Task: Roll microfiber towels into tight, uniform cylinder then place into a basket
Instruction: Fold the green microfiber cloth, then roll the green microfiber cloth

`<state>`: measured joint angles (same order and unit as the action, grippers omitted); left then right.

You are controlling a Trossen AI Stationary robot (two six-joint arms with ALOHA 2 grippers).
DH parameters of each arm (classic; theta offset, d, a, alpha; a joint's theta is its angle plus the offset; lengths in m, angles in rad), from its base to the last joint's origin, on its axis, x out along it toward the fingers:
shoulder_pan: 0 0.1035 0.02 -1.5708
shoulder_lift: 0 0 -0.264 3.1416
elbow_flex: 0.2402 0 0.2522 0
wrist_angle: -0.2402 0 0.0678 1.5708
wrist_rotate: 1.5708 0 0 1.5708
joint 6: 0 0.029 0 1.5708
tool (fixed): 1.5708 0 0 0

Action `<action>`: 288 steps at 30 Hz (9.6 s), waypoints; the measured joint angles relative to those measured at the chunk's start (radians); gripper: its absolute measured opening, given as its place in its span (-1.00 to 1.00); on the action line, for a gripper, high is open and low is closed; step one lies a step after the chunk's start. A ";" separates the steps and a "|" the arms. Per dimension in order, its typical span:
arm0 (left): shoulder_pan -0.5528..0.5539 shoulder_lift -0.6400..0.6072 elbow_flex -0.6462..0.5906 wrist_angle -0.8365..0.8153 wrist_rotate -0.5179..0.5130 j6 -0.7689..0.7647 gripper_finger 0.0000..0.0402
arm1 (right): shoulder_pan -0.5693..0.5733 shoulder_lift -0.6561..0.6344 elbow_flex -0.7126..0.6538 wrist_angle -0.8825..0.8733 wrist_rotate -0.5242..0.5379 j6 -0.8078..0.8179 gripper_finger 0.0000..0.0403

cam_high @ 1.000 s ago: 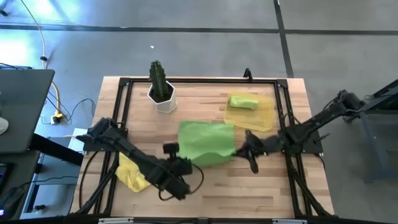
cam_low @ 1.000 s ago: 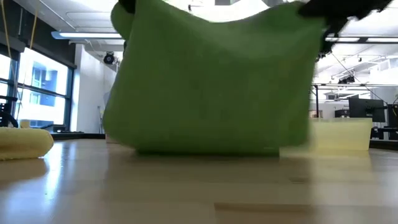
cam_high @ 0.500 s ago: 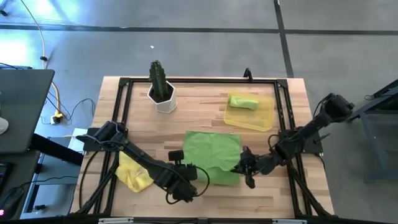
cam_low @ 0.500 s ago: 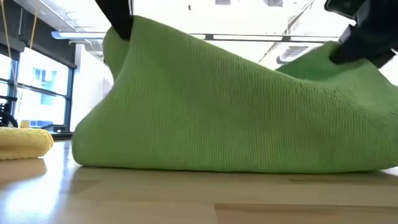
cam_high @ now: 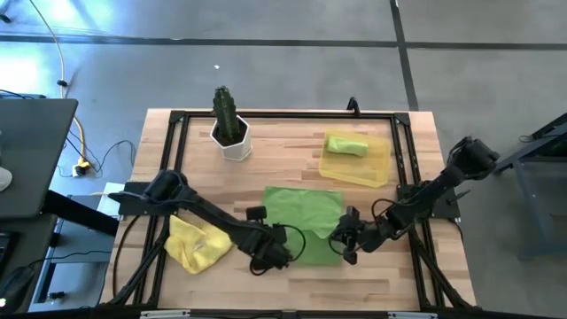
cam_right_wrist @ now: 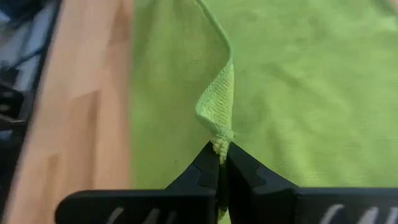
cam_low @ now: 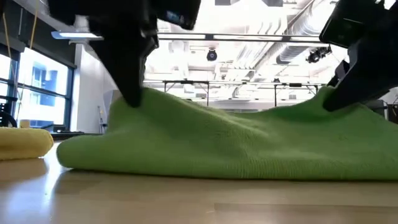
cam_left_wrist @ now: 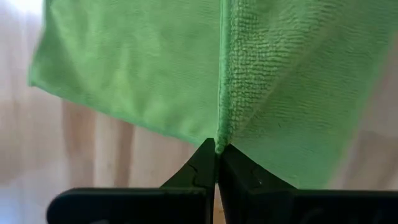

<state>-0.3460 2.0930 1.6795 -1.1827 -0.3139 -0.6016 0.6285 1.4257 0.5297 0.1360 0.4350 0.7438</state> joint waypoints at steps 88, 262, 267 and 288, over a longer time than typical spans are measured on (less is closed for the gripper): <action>0.408 0.127 0.002 0.079 -0.223 0.283 -0.60 | -0.356 -0.003 -0.121 -0.094 0.065 -0.322 -0.20; 0.205 -0.014 -0.197 0.189 0.133 0.716 -0.73 | -0.288 -0.041 -0.072 0.105 -0.201 -0.901 -0.31; 0.173 -0.090 -0.194 0.204 0.141 0.582 -0.77 | -0.298 -0.041 -0.072 0.138 -0.203 -0.910 -0.31; 0.008 -0.123 -0.255 0.178 0.099 0.295 -0.24 | -0.307 0.062 -0.052 0.226 -0.224 -0.932 -0.12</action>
<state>-0.3378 1.9698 1.4242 -1.0046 -0.2145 -0.3066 0.3210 1.4876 0.4772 0.3617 0.2115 -0.1882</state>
